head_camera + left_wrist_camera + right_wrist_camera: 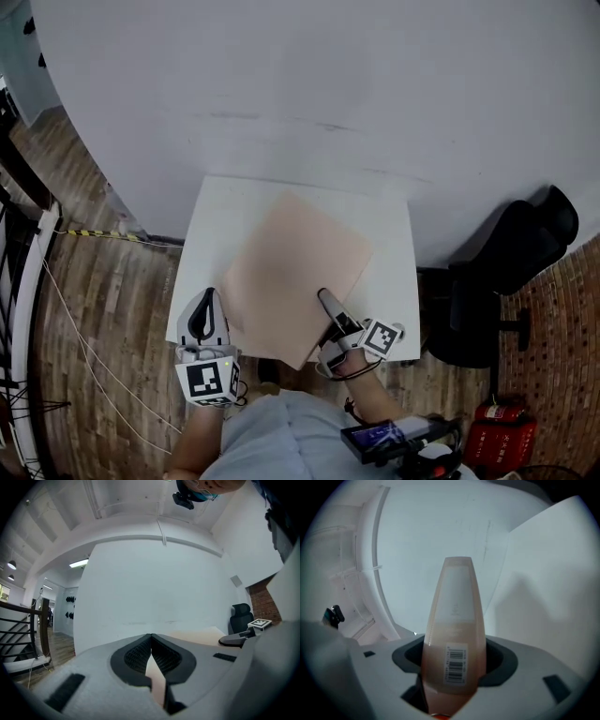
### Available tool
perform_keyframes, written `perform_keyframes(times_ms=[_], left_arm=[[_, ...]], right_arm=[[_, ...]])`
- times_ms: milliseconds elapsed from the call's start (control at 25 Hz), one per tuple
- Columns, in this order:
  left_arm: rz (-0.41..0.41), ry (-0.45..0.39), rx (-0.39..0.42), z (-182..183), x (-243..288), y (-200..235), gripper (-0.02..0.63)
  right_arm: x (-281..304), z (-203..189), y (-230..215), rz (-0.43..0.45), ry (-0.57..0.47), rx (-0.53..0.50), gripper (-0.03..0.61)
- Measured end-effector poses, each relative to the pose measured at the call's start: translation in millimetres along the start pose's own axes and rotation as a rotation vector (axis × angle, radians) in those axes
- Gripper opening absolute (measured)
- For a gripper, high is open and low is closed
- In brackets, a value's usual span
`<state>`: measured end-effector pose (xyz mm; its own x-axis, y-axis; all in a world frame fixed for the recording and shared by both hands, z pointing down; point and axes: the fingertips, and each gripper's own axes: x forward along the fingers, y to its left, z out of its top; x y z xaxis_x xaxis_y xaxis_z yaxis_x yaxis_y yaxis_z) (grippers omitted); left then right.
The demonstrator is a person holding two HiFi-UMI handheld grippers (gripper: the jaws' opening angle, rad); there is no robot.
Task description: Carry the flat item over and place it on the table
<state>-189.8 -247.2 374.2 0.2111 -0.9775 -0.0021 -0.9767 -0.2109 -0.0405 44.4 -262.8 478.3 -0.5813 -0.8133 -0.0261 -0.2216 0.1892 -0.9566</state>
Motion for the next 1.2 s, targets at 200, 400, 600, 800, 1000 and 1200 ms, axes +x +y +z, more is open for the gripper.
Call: perform_keyframes(times_ms=[200, 400, 600, 800, 1000, 1200], left_arm=[[-0.004, -0.008, -0.011, 0.0, 26.2, 31.0, 0.009], [-0.007, -0.004, -0.027, -4.2, 44.8, 46.9, 0.009], [-0.006, 0.010, -0.046, -13.2, 57.8, 56.4, 0.009], [0.005, 0.027, -0.061, -22.0, 73.5, 62.4, 0.009], [0.021, 0.063, -0.070, -34.0, 86.6, 67.2, 0.009], [0.038, 0.090, -0.075, -47.9, 98.5, 68.7, 0.009]], right_arm=[[43.7, -1.3, -0.2, -0.024, 0.029, -0.018, 0.291], [72.4, 3.6, -8.1, -0.069, 0.065, -0.045, 0.292], [93.0, 8.0, -14.1, -0.097, 0.101, -0.056, 0.293], [112.5, 13.7, -29.0, -0.138, 0.158, -0.074, 0.293], [128.4, 19.4, -47.8, -0.187, 0.234, -0.087, 0.293], [140.5, 23.4, -71.4, -0.232, 0.303, -0.098, 0.293]])
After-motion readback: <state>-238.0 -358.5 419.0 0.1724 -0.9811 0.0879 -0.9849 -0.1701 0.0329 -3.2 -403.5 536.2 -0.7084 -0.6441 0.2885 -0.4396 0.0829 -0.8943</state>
